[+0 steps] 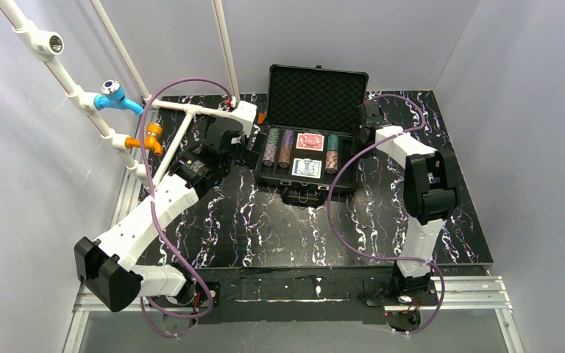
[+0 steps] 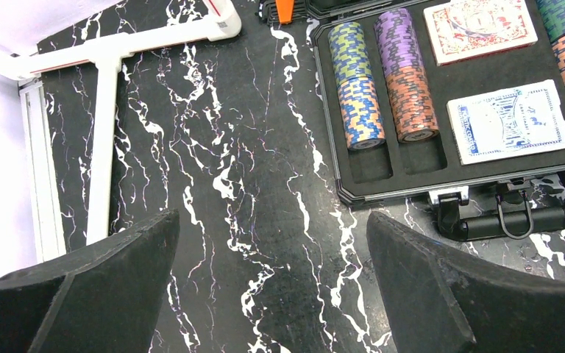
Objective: Pack up texas hold em set
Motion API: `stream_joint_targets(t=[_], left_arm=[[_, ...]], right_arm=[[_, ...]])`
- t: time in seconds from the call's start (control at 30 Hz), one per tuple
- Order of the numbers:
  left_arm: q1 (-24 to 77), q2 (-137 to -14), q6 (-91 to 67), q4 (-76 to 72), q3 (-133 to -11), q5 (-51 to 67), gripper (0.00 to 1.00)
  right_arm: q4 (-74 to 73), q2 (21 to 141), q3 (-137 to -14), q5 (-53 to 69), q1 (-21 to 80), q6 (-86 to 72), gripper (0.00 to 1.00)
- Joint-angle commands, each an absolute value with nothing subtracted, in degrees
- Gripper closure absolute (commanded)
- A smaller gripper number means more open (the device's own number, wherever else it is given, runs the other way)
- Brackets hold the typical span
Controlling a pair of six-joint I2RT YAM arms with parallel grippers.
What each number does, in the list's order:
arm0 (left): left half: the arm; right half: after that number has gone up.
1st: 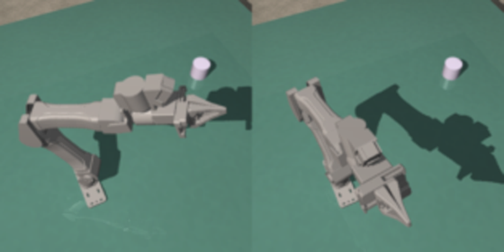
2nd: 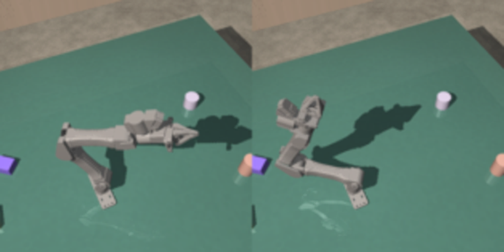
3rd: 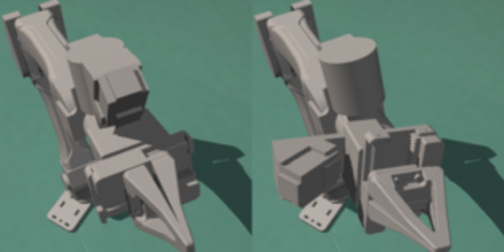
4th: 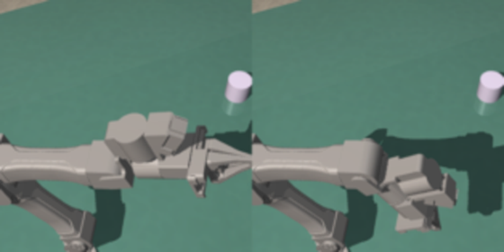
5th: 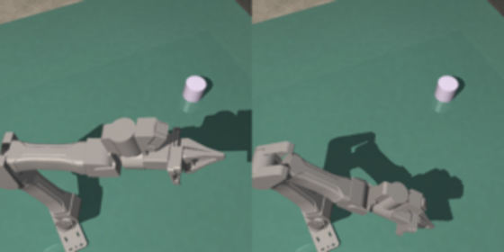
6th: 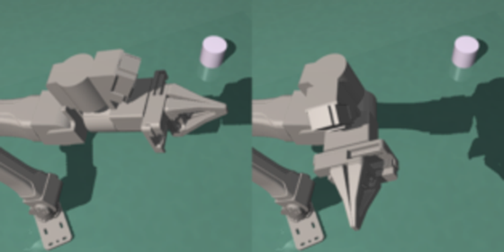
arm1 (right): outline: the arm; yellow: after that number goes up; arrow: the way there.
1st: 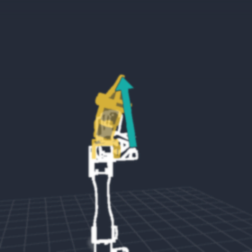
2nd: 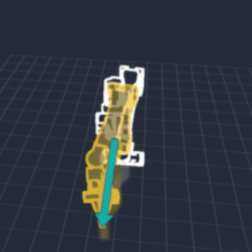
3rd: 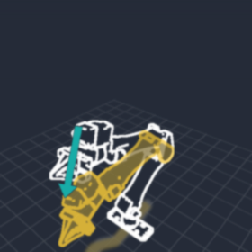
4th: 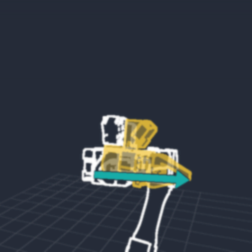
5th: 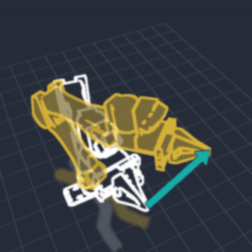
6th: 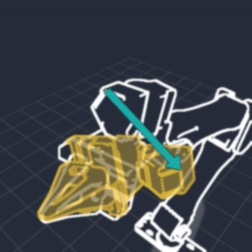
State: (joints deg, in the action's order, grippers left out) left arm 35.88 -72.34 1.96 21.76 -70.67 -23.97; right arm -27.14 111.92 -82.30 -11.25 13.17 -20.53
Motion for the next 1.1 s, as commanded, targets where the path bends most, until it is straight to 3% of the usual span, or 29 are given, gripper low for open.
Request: stream_joint_targets(t=[0.0, 0.47, 0.5, 0.53, 0.63, 0.67, 0.73, 0.83, 1.07], left_arm=[[36.21, -72.25, 2.4, 21.01, -70.3, -24.55, 0.02], [37.22, -71.86, 3.13, 21.02, -70.14, -25.2, 0.02], [37.26, -71.82, 3.08, 20.99, -70.14, -25.3, 0.02], [37.25, -71.85, 3.08, 20.96, -70.14, -25.31, 0.02], [37.33, -71.57, 3.08, 21.09, -70.35, -25.01, 0.02], [37.35, -71.37, 3.08, 21.1, -70.35, -24.92, 0.02], [37.35, -71.08, 3.1, 21.09, -70.31, -25.1, 0.02], [37.35, -70.86, 3.32, 20.99, -70.17, -25.57, 0.02], [37.33, -70.67, 3.39, 20.93, -70.34, -27.09, 0.02]], right_arm=[[-30.41, 108.09, -75.83, -18.63, 10.79, -24.61, 0.99], [-25.24, 87.96, -52.58, -10.65, 10.31, -34.97, 0.98], [-24.93, 86.65, -51.81, -10.02, 10.32, -35.06, 0.95], [-24.99, 85.44, -51.48, -9.61, 10.34, -34.81, 0.85], [-25.97, 82.77, -51.96, -9.94, 10.21, -32.6, 0.4], [-26.43, 82.01, -52.43, -10.76, 10.27, -32.0, 0.29], [-27.16, 81.3, -54.32, -11.05, 10.24, -30.12, 0.16], [-28.3, 81.17, -58.54, -9.81, 10.28, -26.4, 0.09], [-26.81, 81.04, -67.76, -12.97, 9.98, -21.81, 0.04]])
